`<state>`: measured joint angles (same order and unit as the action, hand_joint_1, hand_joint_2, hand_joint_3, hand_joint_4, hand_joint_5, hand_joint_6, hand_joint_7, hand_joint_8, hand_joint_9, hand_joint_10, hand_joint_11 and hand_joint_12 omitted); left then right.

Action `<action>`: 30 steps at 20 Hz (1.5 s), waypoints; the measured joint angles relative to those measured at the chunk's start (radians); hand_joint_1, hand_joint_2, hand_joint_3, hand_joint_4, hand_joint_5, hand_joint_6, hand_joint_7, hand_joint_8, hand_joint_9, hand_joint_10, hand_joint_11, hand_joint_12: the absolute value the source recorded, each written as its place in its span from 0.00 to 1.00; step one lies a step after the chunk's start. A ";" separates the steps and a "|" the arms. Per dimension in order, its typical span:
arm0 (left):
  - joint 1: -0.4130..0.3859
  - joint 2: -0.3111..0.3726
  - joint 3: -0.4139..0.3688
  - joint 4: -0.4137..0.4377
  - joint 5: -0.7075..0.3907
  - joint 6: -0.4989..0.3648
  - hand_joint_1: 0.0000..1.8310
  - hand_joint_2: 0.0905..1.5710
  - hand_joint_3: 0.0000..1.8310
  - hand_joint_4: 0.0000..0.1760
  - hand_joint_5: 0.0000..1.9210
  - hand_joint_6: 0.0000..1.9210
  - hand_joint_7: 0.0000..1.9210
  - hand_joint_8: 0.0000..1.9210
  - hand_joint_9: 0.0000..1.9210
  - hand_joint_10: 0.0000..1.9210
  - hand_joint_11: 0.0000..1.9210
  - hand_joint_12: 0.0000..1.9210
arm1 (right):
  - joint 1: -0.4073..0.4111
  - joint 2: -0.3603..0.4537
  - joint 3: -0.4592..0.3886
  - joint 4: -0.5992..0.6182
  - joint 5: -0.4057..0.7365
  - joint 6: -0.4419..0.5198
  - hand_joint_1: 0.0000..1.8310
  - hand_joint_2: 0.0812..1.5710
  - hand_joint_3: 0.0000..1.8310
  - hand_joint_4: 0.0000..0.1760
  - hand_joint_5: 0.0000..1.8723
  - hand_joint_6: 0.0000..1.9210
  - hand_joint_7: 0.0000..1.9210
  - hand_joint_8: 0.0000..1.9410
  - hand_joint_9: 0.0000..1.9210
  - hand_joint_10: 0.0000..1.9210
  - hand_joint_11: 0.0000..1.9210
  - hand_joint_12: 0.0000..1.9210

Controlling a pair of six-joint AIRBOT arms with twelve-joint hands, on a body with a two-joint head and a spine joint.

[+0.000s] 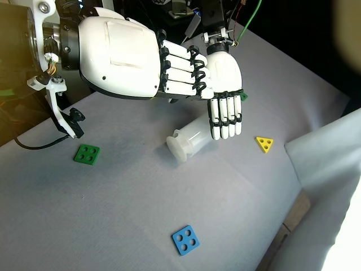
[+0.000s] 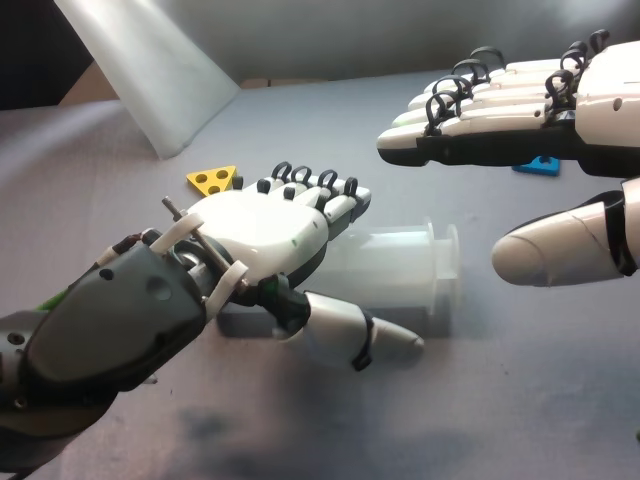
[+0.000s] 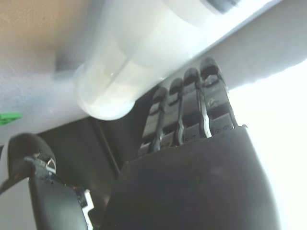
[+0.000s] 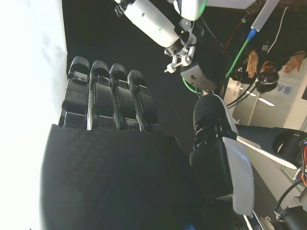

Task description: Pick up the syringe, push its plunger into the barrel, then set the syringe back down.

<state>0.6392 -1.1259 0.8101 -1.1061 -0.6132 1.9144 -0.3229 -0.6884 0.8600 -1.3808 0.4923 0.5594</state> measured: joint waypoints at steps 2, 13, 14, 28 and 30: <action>-0.017 0.000 -0.004 0.008 -0.001 0.003 0.07 0.53 0.01 0.00 0.00 0.00 0.00 0.00 0.00 0.00 0.01 0.00 | 0.000 0.000 0.000 0.000 -0.003 -0.001 0.00 0.81 0.00 0.00 0.04 0.00 0.03 0.00 0.01 0.00 0.00 0.00; -0.119 0.116 -0.044 -0.033 0.045 0.098 0.13 1.00 0.05 0.00 0.30 1.00 0.31 1.00 0.31 1.00 0.32 1.00 | 0.000 -0.001 0.000 0.004 -0.007 -0.040 0.11 0.99 0.00 0.00 0.38 1.00 0.41 1.00 0.44 1.00 0.45 1.00; -0.122 0.125 -0.049 -0.040 0.043 0.101 0.13 1.00 0.05 0.00 0.30 1.00 0.31 1.00 0.31 1.00 0.32 1.00 | 0.000 -0.002 0.000 0.004 -0.006 -0.040 0.11 0.99 0.00 0.00 0.38 1.00 0.41 1.00 0.44 1.00 0.45 1.00; -0.288 0.159 -0.063 -0.236 0.153 0.334 0.21 1.00 0.02 0.00 0.36 1.00 0.37 1.00 0.36 1.00 0.38 1.00 | 0.000 -0.004 -0.011 0.004 -0.008 -0.064 0.23 0.99 0.01 0.00 0.50 1.00 0.53 1.00 0.53 1.00 0.53 1.00; -0.302 0.161 -0.063 -0.258 0.166 0.352 0.24 1.00 0.02 0.00 0.37 1.00 0.39 1.00 0.37 1.00 0.38 1.00 | 0.000 -0.004 -0.013 0.004 -0.008 -0.067 0.25 0.99 0.00 0.00 0.51 1.00 0.53 1.00 0.52 1.00 0.52 1.00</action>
<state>0.3374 -0.9646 0.7471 -1.3643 -0.4473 2.2662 -0.3229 -0.6922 0.8467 -1.3766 0.4843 0.4923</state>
